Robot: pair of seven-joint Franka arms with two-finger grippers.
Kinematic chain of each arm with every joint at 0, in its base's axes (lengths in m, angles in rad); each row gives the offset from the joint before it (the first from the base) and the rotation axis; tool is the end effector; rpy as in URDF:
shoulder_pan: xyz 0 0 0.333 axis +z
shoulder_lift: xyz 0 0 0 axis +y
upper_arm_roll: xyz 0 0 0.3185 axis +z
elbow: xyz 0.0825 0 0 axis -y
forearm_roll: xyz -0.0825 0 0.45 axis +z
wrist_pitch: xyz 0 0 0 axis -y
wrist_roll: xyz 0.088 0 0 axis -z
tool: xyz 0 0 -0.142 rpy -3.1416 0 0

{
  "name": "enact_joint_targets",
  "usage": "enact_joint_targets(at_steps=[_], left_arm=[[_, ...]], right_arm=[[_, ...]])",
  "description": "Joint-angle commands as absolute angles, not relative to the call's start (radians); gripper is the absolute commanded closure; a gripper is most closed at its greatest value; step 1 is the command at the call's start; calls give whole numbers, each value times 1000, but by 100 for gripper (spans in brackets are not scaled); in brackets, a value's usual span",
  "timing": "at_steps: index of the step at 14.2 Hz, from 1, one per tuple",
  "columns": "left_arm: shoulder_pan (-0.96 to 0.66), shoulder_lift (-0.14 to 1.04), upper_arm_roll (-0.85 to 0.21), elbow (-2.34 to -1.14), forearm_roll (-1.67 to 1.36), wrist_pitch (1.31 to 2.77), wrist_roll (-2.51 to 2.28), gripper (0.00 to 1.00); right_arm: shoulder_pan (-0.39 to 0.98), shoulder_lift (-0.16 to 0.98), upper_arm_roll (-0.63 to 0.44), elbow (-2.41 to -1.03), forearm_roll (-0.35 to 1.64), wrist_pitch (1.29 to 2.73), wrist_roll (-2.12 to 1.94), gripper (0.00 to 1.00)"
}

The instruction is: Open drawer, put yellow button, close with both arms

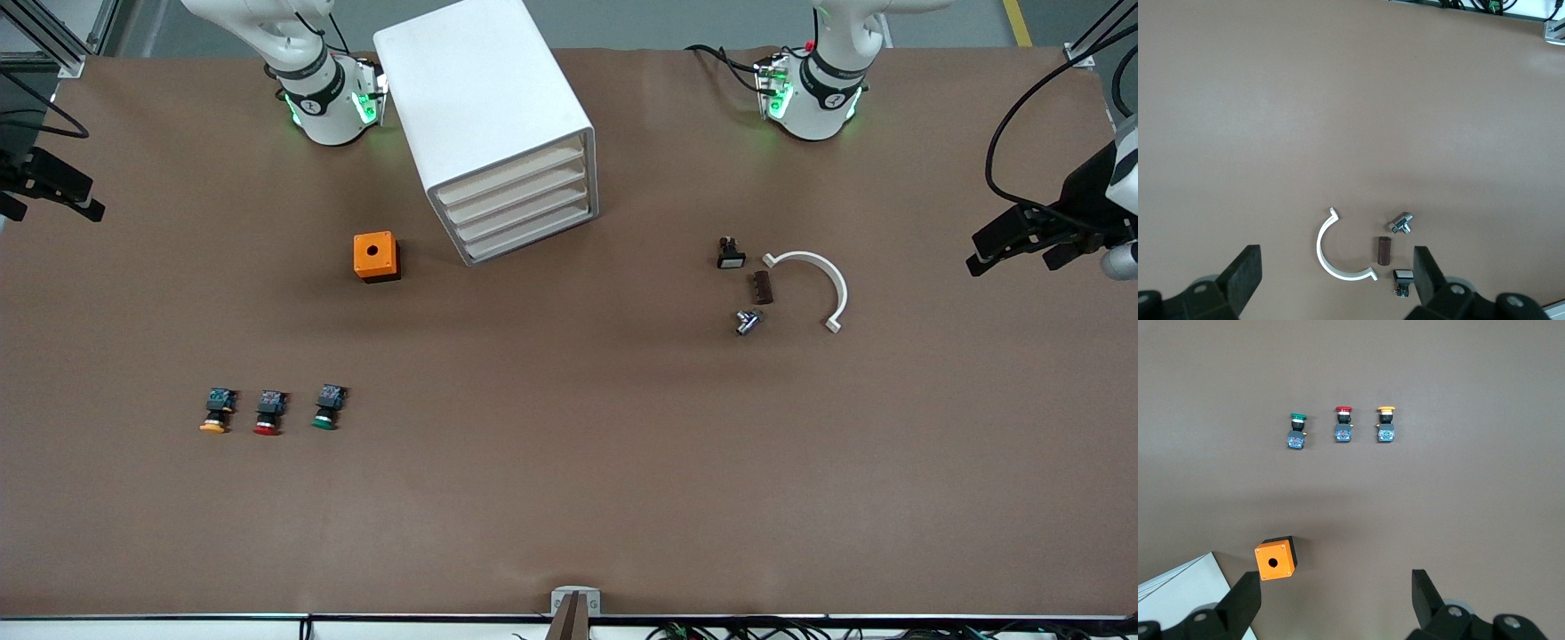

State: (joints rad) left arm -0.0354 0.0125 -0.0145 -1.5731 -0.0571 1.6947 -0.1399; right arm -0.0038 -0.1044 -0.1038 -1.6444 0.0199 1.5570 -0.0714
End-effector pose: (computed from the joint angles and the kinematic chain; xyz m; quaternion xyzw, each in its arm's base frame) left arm 0.6394 -0.0393 0.5949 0.9970 0.0469 0.0515 0.0336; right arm 0.5833 -0.0629 0.6139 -0.9997 0.0176 -0.0096 0.0145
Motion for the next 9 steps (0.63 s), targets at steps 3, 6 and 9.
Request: enact_joint_targets(at_steps=[3, 6, 9], left_arm=[[-31, 3, -20, -1568, -38, 1678, -129, 0], [-26, 14, -15, -1571, -37, 1678, -129, 0], [-5, 53, -3, -1569, -44, 1678, -146, 0]], right_arm=[[11, -121, -103, -1651, 8, 1554, -67, 0], [9, -121, -103, -1644, 8, 1551, -64, 0], [5, -118, -104, -1644, 6, 1554, -66, 0]])
